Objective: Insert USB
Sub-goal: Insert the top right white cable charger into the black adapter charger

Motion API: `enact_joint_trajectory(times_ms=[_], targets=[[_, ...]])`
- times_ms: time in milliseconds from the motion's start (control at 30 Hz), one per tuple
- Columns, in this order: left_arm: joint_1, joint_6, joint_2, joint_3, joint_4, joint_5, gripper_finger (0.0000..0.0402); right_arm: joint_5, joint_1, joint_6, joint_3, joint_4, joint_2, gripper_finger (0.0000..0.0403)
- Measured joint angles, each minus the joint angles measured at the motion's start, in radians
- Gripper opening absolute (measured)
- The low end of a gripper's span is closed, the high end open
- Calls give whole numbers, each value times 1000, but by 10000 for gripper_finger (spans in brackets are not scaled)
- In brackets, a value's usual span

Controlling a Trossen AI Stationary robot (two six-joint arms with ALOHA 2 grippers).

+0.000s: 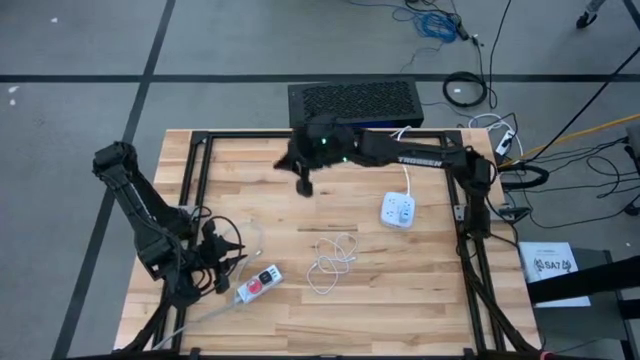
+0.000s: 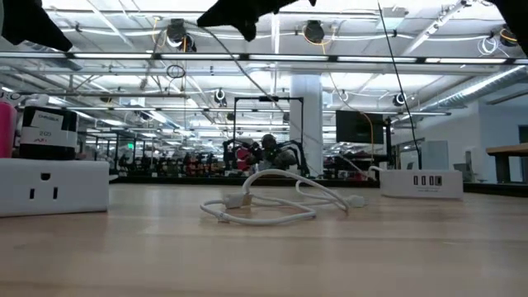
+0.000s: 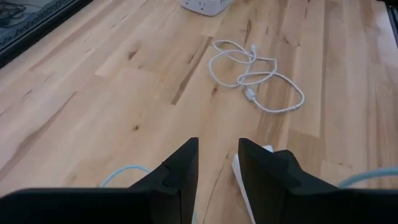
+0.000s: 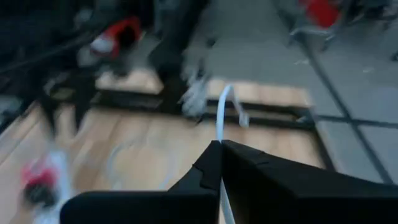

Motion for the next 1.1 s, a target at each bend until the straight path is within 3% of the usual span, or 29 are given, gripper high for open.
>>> enact_joint_trajectory(times_ms=[167,300,433,533,733,967,1100], targets=[[0,-2,2,0,0,-5,120,-10,-59,49,35,76,103,1],[0,0,2,1,-1,-14,120,-124,-75,111,142,96,271,1],[0,-7,2,1,2,-19,120,-187,-76,108,318,-60,412,2],[0,-7,2,1,17,-19,120,-186,-77,51,413,-207,445,20],[0,-7,2,1,18,-19,120,-164,-89,-101,484,-522,374,91],[0,-7,2,1,18,-19,120,182,-177,-235,485,-1004,174,158],[1,-7,2,1,14,-19,120,161,-304,-234,470,-1067,74,171]])
